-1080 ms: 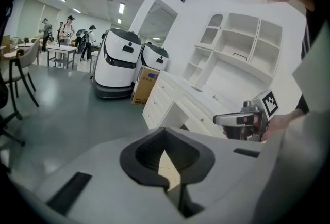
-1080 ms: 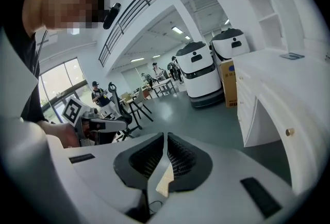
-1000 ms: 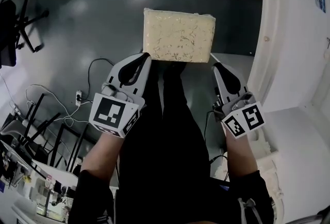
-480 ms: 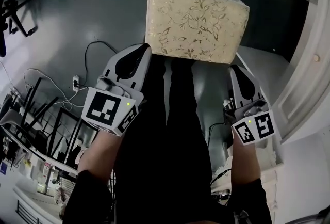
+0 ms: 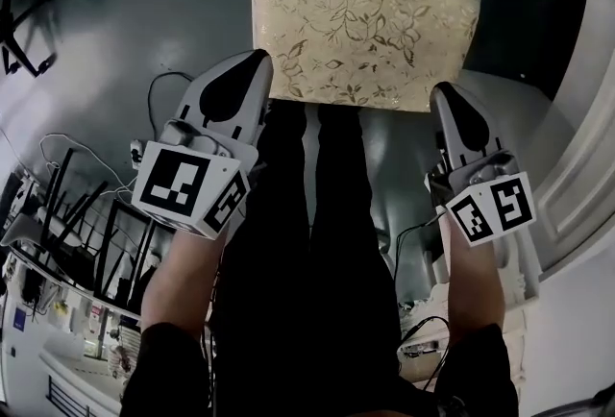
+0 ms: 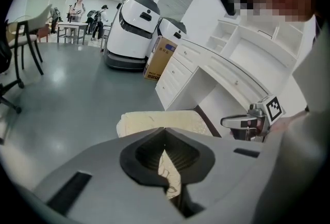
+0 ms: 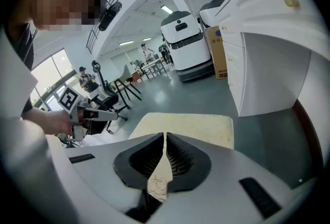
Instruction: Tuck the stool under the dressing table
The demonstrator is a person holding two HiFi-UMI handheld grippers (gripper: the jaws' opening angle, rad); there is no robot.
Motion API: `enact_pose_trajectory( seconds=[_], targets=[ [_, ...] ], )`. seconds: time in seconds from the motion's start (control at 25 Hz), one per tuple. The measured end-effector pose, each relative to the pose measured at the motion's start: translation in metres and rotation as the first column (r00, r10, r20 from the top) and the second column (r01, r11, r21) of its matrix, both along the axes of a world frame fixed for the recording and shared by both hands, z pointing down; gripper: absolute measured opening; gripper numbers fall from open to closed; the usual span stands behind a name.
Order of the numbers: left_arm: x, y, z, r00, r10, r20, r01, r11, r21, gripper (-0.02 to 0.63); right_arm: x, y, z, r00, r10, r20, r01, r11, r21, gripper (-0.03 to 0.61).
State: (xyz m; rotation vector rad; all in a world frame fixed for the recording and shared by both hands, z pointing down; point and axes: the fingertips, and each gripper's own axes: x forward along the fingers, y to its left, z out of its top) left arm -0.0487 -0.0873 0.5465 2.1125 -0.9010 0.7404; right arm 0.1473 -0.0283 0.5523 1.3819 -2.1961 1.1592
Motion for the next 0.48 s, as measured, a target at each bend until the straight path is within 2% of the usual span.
enact_pose_trajectory(
  seconds=[0.2, 0.32, 0.36, 0.4, 0.48],
  targets=[
    [0.001, 0.003, 0.019, 0.999, 0.001, -0.032, -0.003, 0.999, -0.047, 0.006, 0.0, -0.004, 0.019, 1.0, -0.006, -0.028, 0.006, 1.0, -0.017, 0.023],
    [-0.006, 0.001, 0.032, 0.999, 0.029, 0.017, -0.028, 0.999, -0.041, 0.011, 0.003, -0.003, 0.031, 0.999, 0.015, -0.04, -0.016, 0.999, -0.028, 0.023],
    [-0.008, 0.001, 0.037, 0.999, 0.039, 0.037, -0.037, 0.999, -0.036, 0.033, 0.005, -0.003, 0.035, 0.999, 0.022, -0.038, -0.024, 0.999, -0.035, 0.024],
    [-0.009, 0.001, 0.041, 0.998, 0.046, 0.053, -0.044, 0.998, -0.037, 0.086, 0.007, -0.002, 0.04, 0.999, 0.028, -0.036, -0.03, 0.999, -0.044, 0.031],
    [-0.012, 0.002, 0.052, 0.996, 0.046, 0.07, -0.042, 0.997, -0.063, 0.177, 0.009, -0.002, 0.048, 0.999, 0.031, -0.034, -0.034, 0.997, -0.068, 0.154]
  ],
)
